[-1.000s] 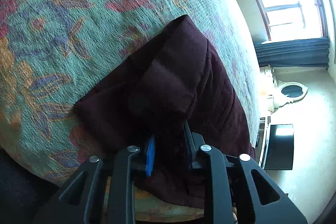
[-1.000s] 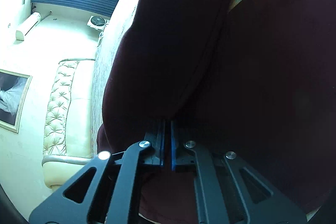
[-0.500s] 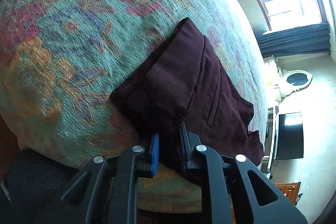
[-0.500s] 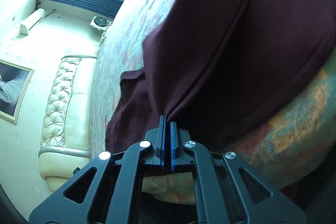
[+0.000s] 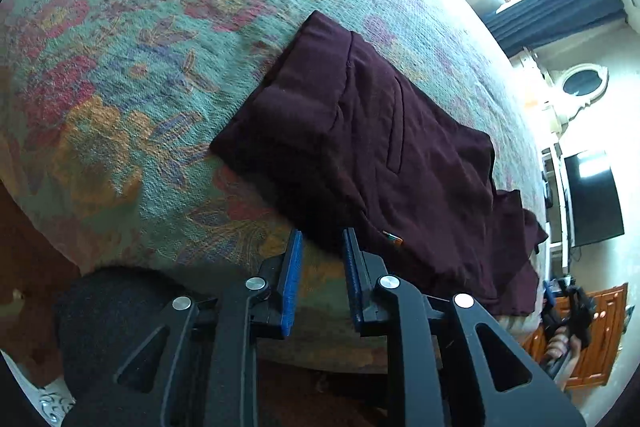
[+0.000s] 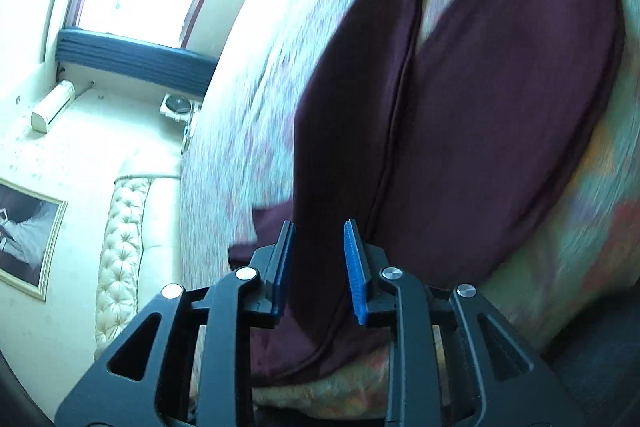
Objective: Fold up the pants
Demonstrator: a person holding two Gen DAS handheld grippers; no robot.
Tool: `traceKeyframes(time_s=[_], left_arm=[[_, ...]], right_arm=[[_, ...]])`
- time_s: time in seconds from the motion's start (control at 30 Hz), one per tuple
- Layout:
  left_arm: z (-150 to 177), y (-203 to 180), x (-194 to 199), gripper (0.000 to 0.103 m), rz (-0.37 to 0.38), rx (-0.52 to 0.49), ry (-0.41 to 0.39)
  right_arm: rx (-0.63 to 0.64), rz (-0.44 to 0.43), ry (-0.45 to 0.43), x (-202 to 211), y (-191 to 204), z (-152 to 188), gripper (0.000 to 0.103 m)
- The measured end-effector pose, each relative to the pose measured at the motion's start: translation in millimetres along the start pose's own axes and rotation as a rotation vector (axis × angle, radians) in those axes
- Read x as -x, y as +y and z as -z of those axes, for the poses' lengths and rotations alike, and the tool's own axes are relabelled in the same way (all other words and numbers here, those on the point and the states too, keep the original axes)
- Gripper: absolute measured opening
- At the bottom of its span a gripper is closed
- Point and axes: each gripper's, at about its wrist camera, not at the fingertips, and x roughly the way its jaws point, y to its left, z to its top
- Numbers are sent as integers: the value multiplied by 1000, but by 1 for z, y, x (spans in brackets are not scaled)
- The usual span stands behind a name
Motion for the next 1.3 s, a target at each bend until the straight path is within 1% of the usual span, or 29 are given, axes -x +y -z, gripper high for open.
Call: traceKeyframes(time_s=[0.03, 0.07, 0.1, 0.13, 0.17, 0.2, 0.23, 0.27, 0.3, 0.33, 0.37, 0.4, 0.43, 0.47, 0.53, 0.6, 0.67, 0.7, 0.77, 0.87, 1.0, 1.07, 1.17, 1.23, 1.3], left_arm=[[0, -5, 3, 22, -18, -20, -18], [-1, -11, 4, 27, -28, -35, -33], [-3, -15, 5, 31, -40, -46, -51], [-6, -19, 4, 37, -55, -47, -67], [-8, -22, 3, 39, -68, -37, -82], [-13, -25, -1, 40, -68, -24, -83], [-16, -28, -5, 46, -71, -17, -81], [-19, -33, -11, 54, -84, -20, -80], [-23, -38, -17, 58, -93, -22, -82], [-25, -42, -21, 63, -101, -22, -88], [-25, -45, -24, 66, -119, -27, -94], [-27, -52, -28, 68, -135, -33, -99], [-26, -56, -30, 73, -149, -42, -104], [-26, -59, -33, 75, -165, -48, -108], [-26, -66, -37, 78, -197, -63, -114], [-24, -68, -40, 79, -214, -63, -120], [-25, -69, -40, 80, -219, -48, -125], [-25, -69, -41, 80, -219, -42, -124], [-25, -67, -41, 80, -216, -31, -122], [-25, -67, -42, 81, -214, -23, -126], [-22, -73, -45, 82, -236, -53, -133], [-21, -75, -46, 83, -246, -69, -137], [-21, -75, -47, 83, -243, -75, -141], [-21, -75, -46, 83, -238, -72, -141], [-21, -74, -47, 83, -238, -69, -143]], right_arm=[[10, 32, -58, 4, -4, -27, 39], [7, 63, -104, 5, -13, -52, 45], [-3, 89, -143, 4, -20, -79, 45], [-21, 105, -167, 1, -34, -105, 46], [-41, 126, -184, -11, -34, -122, 47], [-55, 145, -194, -20, -40, -140, 48], [-70, 166, -206, -31, -44, -153, 48], [-85, 191, -211, -43, -49, -167, 48], [-104, 205, -210, -54, -55, -178, 49], [-128, 208, -203, -67, -62, -188, 49], [-146, 198, -201, -68, -74, -195, 49], [-158, 186, -194, -77, -71, -212, 49], [-161, 182, -183, -88, -70, -219, 49], [-162, 187, -173, -98, -70, -224, 49], [-172, 188, -161, -111, -73, -223, 49], [-184, 167, -167, -115, -76, -223, 46], [-158, 181, -135, -115, -73, -227, 22], [-134, 171, -115, -112, -66, -224, 6], [-97, 157, -136, -93, -56, -223, 6], [-68, 74, -187, -40, -37, -214, 6], [-65, -17, -261, 27, -40, -209, 5], [-82, -36, -296, 59, -54, -203, 5], [-134, -7, -327, 94, -90, -186, 4], [-183, 23, -330, 102, -122, -176, 4], [-242, 51, -313, 97, -158, -167, 4]])
